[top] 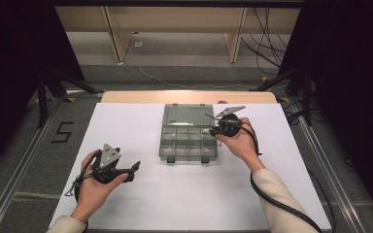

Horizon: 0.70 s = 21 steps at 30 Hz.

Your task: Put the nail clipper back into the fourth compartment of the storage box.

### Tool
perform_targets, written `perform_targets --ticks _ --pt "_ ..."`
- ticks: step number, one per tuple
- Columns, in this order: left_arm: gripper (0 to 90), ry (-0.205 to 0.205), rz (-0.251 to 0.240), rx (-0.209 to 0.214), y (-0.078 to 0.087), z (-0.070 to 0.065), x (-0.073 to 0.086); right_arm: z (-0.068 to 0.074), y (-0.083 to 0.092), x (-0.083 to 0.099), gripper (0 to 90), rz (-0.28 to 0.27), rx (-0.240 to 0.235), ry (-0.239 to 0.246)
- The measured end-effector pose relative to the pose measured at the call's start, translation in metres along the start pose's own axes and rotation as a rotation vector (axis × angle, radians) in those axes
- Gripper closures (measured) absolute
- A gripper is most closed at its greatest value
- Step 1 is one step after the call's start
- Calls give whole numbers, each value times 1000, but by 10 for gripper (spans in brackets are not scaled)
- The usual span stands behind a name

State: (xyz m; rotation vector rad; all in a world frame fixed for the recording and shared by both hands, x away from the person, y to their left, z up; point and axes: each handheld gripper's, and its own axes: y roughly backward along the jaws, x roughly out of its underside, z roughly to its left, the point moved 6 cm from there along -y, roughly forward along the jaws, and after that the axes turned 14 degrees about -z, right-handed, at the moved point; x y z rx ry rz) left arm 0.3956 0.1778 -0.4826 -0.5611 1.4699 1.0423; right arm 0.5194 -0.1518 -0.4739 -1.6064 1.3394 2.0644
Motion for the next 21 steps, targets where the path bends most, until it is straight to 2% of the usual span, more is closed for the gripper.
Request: perform_targets --ticks 1,2,3,4,6,12,15,17,18,20,21 --pt "147 0 1 0 0 0 0 1 0 0 779 7 0 -10" --pt "146 0 0 0 0 0 0 -1 -3 1 779 -14 12 9" --pt "147 0 1 0 0 0 0 0 -1 1 779 11 8 -11" --pt "147 0 1 0 0 0 0 -1 -2 2 779 14 8 0" --pt "147 -2 2 1 0 0 0 -2 -5 3 779 -5 19 7" --pt "147 0 2 3 0 -1 0 -2 -6 4 779 11 21 -12" --pt "147 1 1 3 0 -1 0 -3 -7 5 779 21 19 6" --pt "147 -1 -1 7 -1 -1 0 -1 -9 5 778 10 25 -13" --pt "147 -1 -1 7 -1 -1 0 -2 -9 5 778 9 23 8" --pt "147 -1 2 4 0 -1 0 -1 -8 6 779 34 15 -3" --pt "147 -1 3 4 0 -1 0 -3 -9 6 778 30 17 20"
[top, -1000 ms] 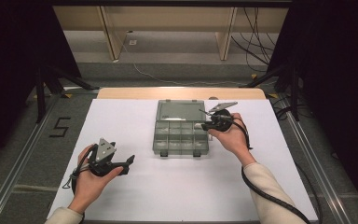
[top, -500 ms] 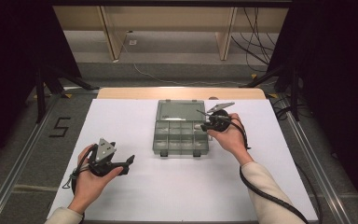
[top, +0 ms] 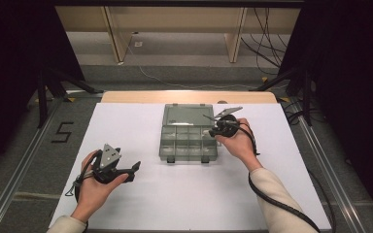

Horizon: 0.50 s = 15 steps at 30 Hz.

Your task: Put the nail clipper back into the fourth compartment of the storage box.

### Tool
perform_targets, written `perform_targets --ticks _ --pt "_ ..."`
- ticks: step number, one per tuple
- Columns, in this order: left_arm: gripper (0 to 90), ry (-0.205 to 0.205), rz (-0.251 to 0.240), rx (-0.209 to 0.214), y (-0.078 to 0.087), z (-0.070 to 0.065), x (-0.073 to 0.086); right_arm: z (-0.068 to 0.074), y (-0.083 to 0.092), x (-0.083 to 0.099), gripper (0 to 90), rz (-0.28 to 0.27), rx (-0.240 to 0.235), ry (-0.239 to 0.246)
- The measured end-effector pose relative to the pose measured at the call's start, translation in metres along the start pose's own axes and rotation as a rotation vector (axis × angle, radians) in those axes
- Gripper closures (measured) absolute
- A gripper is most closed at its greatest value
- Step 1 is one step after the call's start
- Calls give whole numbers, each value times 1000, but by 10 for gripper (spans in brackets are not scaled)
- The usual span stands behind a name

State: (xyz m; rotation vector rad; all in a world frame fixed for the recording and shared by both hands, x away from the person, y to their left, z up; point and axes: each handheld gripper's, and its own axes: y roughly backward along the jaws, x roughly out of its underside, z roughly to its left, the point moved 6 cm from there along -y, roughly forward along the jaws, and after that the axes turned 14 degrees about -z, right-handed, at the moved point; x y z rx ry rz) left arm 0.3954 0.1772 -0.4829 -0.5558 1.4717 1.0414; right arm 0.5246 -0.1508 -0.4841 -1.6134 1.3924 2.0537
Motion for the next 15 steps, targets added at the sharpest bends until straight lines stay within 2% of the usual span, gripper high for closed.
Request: perform_targets --ticks 4,6,9,10,11,12,14,15 --pt "147 1 -1 -1 0 0 0 2 -1 0 778 8 0 -25" --pt "147 1 -1 -1 0 0 0 0 -2 0 778 -2 11 -15" --pt "147 3 -6 5 -1 0 0 0 -3 0 778 1 2 0" --pt "147 3 -7 5 -1 0 0 1 -3 0 778 8 3 -15" --pt "147 2 -3 -1 0 0 0 0 -5 0 778 -13 16 -8" --pt "147 3 -4 0 0 0 0 1 -4 0 778 7 5 -24" --pt "147 6 -6 2 -1 0 0 0 -5 1 778 3 3 5" --pt "147 6 -6 2 -1 0 0 2 -5 1 778 9 9 -22"
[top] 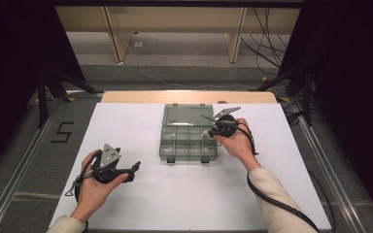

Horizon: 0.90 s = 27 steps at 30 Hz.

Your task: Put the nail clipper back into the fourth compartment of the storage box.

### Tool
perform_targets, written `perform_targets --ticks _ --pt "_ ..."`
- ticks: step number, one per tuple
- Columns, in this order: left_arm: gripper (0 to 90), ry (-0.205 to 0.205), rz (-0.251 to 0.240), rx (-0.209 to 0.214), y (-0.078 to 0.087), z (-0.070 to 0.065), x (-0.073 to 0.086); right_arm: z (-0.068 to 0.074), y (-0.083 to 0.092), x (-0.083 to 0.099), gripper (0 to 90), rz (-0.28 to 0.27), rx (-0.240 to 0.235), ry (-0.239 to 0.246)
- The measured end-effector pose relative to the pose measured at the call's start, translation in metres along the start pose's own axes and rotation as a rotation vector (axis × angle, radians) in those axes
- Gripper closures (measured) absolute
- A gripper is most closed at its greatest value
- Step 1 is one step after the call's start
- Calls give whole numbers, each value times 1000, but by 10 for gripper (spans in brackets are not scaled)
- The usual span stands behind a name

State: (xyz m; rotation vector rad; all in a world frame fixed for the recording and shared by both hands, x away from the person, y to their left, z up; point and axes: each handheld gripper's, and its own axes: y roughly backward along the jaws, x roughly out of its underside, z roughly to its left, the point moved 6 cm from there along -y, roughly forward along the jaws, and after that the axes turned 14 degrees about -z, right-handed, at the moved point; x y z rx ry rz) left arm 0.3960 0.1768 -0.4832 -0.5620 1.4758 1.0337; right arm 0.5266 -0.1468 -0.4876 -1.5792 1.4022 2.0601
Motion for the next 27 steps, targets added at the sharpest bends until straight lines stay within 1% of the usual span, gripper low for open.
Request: perform_targets --ticks 2,3,4,5,6,7,8,9,10,11,12,14,16,17,18,19,22,27 --pt "147 -4 0 2 0 0 0 0 -2 0 778 -15 8 13" --pt "147 -1 0 -2 0 0 0 1 -3 0 777 -10 5 4" --pt "147 -1 1 0 0 0 0 0 -4 1 777 -14 5 21" --pt "147 -4 1 2 0 0 0 0 -3 1 777 2 -2 19" --pt "147 -3 1 2 0 0 0 2 -3 1 777 6 -2 1" --pt "147 -4 1 2 0 0 0 2 -3 1 777 8 -3 -1" --pt "147 -4 1 2 0 0 0 1 -3 1 777 6 -2 9" --pt "147 -4 1 2 0 0 0 0 -4 2 777 8 -6 30" --pt "147 -3 0 2 0 0 0 0 -5 2 777 1 -4 33" --pt "147 -10 1 6 0 0 0 0 -5 2 777 9 -13 33" --pt "147 -9 1 6 0 0 0 0 -6 2 777 -7 -5 32" --pt "147 -10 0 7 0 0 0 2 -6 1 777 4 -8 14" --pt "147 -10 -1 7 -1 0 0 2 -7 2 777 6 -10 19" --pt "147 -10 0 7 0 0 0 1 -7 2 777 17 -14 36" --pt "147 -11 0 8 0 1 0 1 -8 2 777 7 -6 27" --pt "147 -10 -1 8 -1 0 0 1 -8 1 777 6 -5 28" --pt "147 -10 0 7 0 0 0 2 -7 1 776 12 -6 9" --pt "147 -9 0 10 0 0 0 1 -9 2 776 8 0 20"
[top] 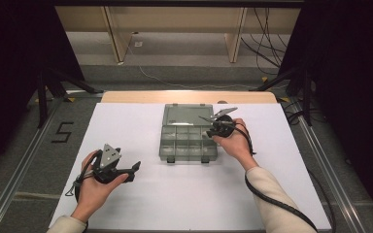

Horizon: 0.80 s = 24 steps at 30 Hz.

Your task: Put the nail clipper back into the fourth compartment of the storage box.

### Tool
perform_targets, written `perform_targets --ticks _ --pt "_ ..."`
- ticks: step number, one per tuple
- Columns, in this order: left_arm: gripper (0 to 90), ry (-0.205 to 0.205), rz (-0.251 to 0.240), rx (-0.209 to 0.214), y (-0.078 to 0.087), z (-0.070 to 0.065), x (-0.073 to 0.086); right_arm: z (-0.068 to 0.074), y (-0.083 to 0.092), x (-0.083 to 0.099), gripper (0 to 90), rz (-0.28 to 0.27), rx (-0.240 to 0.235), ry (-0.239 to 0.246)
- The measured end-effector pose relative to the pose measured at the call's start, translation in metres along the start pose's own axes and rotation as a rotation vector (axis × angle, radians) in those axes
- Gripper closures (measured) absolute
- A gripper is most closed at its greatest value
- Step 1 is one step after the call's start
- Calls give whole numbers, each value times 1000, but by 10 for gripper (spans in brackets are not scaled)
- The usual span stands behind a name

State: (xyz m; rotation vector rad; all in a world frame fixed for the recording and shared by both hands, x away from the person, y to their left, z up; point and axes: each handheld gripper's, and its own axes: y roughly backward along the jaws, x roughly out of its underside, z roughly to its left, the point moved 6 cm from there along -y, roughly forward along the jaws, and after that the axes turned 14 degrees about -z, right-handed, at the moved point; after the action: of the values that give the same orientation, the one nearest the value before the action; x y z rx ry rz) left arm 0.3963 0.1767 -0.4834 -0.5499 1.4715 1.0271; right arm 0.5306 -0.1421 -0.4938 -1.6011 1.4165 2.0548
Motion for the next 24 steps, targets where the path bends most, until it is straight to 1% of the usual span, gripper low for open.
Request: perform_targets --ticks 1,2,3,4,7,8,11,13,22,24 --pt "147 0 0 -1 0 0 0 0 -1 0 776 -9 3 5" --pt "147 1 0 -1 0 0 0 0 0 0 776 0 -1 11" --pt "147 1 0 -1 0 0 0 0 -1 1 776 -3 2 15" --pt "147 1 1 -1 0 0 0 1 -1 1 776 -3 1 -4" --pt "147 6 -1 0 0 -1 0 1 -1 1 775 -3 3 2" --pt "147 -3 0 2 0 0 0 0 0 2 775 16 -6 21" --pt "147 1 1 1 0 -1 0 0 -1 2 775 10 -5 33" --pt "147 1 1 -1 0 -1 0 0 -1 2 774 10 1 19" --pt "147 0 0 1 0 -1 0 0 -1 2 763 17 -9 23" --pt "147 0 0 1 0 0 0 1 -2 2 753 14 -9 17"
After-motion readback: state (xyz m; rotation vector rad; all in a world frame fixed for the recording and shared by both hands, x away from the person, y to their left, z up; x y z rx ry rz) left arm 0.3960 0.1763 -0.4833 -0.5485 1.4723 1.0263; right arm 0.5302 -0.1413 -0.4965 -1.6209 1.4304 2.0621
